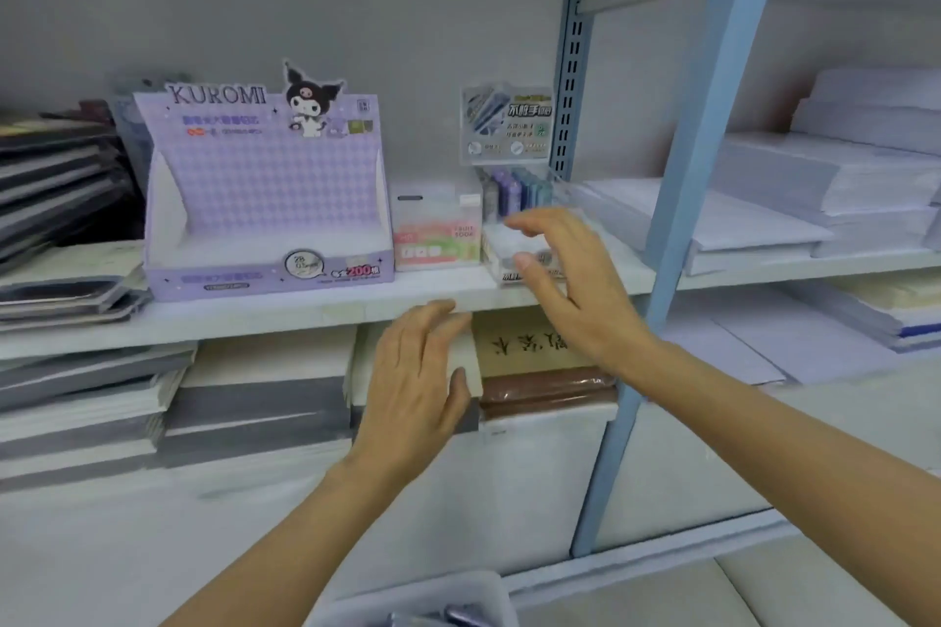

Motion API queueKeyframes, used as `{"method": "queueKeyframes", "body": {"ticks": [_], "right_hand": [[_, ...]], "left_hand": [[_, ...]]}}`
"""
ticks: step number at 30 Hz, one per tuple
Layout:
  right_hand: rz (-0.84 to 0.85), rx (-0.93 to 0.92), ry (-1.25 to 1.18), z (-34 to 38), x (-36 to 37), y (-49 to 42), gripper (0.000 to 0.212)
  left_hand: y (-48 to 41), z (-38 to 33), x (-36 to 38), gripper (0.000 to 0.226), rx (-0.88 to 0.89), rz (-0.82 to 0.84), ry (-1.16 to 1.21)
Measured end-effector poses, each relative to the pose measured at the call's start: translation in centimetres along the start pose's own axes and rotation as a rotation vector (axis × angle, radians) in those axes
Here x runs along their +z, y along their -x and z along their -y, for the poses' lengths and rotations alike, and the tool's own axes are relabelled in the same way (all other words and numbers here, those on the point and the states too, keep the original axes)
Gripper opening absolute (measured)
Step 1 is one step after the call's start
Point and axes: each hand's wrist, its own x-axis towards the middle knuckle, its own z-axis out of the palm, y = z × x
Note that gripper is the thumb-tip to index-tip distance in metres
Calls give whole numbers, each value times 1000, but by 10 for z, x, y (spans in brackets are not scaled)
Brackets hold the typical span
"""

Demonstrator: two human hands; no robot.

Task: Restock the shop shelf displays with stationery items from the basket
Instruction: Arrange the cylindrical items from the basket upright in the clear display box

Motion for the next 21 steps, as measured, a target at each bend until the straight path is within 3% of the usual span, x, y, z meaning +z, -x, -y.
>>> {"method": "queueKeyframes", "body": {"ticks": [2, 4, 11, 16, 21], "right_hand": [[149, -152, -53, 27, 24, 16, 32], [384, -189, -99, 44, 60, 38, 30], [1018, 78, -223, 40, 208, 143, 25], [1170, 322, -219, 17, 277, 238, 28], [1199, 392, -180, 4, 319, 306, 35]], "left_hand": [[42, 15, 0, 49, -69, 22, -15], [92, 32, -1, 45, -153, 128, -15], [281, 78, 0, 20, -678, 871, 25], [353, 84, 5, 20, -979, 1037, -9], [380, 76, 23, 35, -1136, 1054, -51]]}}
